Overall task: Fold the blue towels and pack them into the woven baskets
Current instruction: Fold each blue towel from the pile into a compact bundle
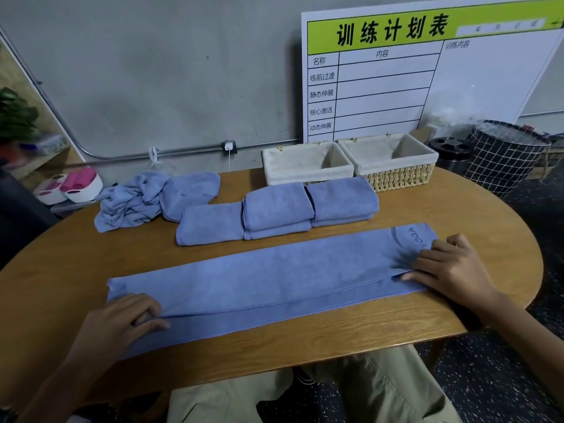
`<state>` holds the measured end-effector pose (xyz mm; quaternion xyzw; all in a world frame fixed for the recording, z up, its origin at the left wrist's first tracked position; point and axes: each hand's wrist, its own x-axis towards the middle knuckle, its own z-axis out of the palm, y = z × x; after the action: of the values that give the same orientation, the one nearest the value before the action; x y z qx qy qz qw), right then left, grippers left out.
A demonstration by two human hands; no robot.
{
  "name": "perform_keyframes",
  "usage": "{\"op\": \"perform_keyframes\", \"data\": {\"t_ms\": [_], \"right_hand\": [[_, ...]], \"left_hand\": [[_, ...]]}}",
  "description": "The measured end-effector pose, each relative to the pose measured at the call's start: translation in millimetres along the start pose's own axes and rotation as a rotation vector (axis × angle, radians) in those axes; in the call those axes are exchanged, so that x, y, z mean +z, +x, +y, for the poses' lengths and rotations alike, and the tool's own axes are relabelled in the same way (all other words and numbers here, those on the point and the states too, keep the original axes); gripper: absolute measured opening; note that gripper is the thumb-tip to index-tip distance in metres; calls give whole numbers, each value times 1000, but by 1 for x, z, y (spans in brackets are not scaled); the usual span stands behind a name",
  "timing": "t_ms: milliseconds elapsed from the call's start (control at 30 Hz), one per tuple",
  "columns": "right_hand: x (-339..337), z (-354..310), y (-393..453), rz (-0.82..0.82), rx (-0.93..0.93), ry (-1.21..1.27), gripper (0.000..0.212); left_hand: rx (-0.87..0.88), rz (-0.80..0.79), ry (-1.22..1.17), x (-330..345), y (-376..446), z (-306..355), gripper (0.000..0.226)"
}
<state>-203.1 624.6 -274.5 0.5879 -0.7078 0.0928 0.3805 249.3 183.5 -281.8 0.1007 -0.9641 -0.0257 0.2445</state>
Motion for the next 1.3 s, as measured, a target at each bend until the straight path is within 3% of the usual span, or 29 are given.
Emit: {"op": "perform_keyframes", "data": {"t_ms": [167,233,400,567,733,833,933,1100,1300], "right_hand": [[-8,9,11,-37,-7,107,39],[-8,8,11,-53,-16,126,40],[-12,-2,-2,-18,6,165,37],[-9,-2,-15,-128,24,266,44],[-23,-6,4,-171,220,308,61],[-9,-30,35,-144,366,403,55],[24,-47,50,-215,398,558,41],[45,-41,41,-460,415,479,70],[44,-30,47,-636,475,381,80]], "left_hand": [[-207,5,-256,-22,10,6,29],[-196,-8,-297,-28,12,10,32],[-94,-155,-167,-29,-7,22,25],[-106,-230,-89,-27,-16,30,34],[-304,-102,-48,-37,-8,30,38],[-436,-8,29,-26,23,49,40],[-554,-136,-76,9,35,61,59],[-517,-432,96,36,37,39,89],[-523,-480,83,39,57,24,97]]}}
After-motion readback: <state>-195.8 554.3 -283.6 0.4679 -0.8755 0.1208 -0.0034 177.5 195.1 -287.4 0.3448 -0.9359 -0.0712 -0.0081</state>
